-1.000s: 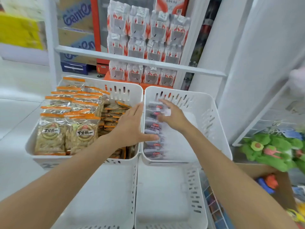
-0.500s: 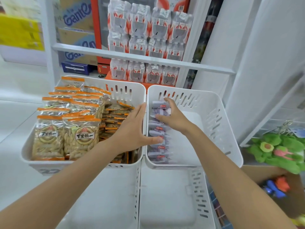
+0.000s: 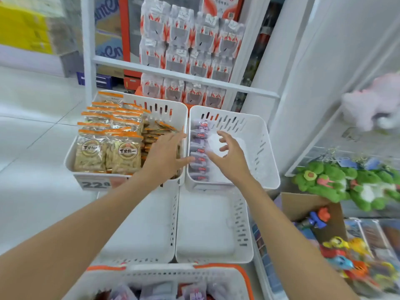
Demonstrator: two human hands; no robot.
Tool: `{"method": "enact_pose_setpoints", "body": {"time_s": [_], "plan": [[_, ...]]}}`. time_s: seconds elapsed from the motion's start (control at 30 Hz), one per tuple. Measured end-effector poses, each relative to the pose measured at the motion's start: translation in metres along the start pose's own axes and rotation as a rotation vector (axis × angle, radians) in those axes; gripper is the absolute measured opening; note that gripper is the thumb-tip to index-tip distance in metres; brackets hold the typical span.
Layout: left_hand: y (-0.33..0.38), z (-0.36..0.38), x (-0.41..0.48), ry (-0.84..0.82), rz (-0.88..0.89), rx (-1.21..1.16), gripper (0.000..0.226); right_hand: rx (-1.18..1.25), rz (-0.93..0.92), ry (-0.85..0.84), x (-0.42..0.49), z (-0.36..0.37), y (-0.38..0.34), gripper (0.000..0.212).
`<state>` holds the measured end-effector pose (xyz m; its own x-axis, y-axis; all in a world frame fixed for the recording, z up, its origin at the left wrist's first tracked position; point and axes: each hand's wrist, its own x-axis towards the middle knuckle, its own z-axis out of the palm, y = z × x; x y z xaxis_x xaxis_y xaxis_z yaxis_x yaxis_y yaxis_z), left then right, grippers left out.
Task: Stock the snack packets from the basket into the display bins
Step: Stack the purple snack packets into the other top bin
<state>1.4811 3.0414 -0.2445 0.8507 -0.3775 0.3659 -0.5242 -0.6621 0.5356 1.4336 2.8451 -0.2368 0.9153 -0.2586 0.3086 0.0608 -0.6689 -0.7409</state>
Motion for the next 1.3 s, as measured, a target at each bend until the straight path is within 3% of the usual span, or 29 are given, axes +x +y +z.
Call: {"method": "enact_pose_setpoints", "body": {"time_s": [0.1,0.2,0.27,0.33,0.4,0.57,0.67,0.73,0.83,0.9,1.0,1.17,1.3], "plan": [[0.003,-0.011,-0.047,0.036,0.004,-0.096,0.041,-0.018,-0.041,0.079,-0.061,-0.01,-0.012,0.047],[0.003,-0.011,-0.108,0.0,0.012,-0.14,0.035,0.006,-0.05,0.048,-0.129,-0.009,-0.011,0.041],[-0.002,-0.001,-0.151,-0.049,-0.005,-0.176,0.036,-0.016,0.018,-0.082,-0.17,-0.004,0.002,0.037],[-0.013,0.009,-0.193,-0.123,-0.044,-0.169,0.035,-0.063,0.157,-0.313,-0.204,0.006,0.022,0.035],[-0.03,0.016,-0.234,-0.236,-0.103,-0.138,0.036,-0.104,0.305,-0.529,-0.233,0.02,0.039,0.041],[-0.066,0.019,-0.296,-0.387,-0.231,-0.096,0.039,-0.187,0.478,-0.838,-0.294,0.079,0.06,0.064],[-0.069,0.023,-0.308,-0.383,-0.302,-0.177,0.041,-0.134,0.51,-0.796,-0.321,0.118,0.076,0.081],[-0.073,0.026,-0.317,-0.363,-0.334,-0.211,0.04,-0.255,0.438,-0.742,-0.328,0.132,0.09,0.068],[-0.076,0.026,-0.329,-0.381,-0.413,-0.271,0.033,-0.272,0.436,-0.752,-0.335,0.135,0.097,0.031],[-0.075,0.028,-0.332,-0.38,-0.465,-0.301,0.028,-0.215,0.47,-0.758,-0.338,0.131,0.095,0.037],[-0.075,0.036,-0.336,-0.374,-0.531,-0.312,0.028,-0.013,0.584,-0.785,-0.342,0.125,0.095,0.064],[-0.072,0.044,-0.343,-0.39,-0.631,-0.406,0.027,0.027,0.671,-0.747,-0.351,0.126,0.093,0.027],[-0.066,0.035,-0.337,-0.443,-0.695,-0.514,0.038,0.172,0.599,-0.757,-0.325,0.104,0.064,0.03]]}}
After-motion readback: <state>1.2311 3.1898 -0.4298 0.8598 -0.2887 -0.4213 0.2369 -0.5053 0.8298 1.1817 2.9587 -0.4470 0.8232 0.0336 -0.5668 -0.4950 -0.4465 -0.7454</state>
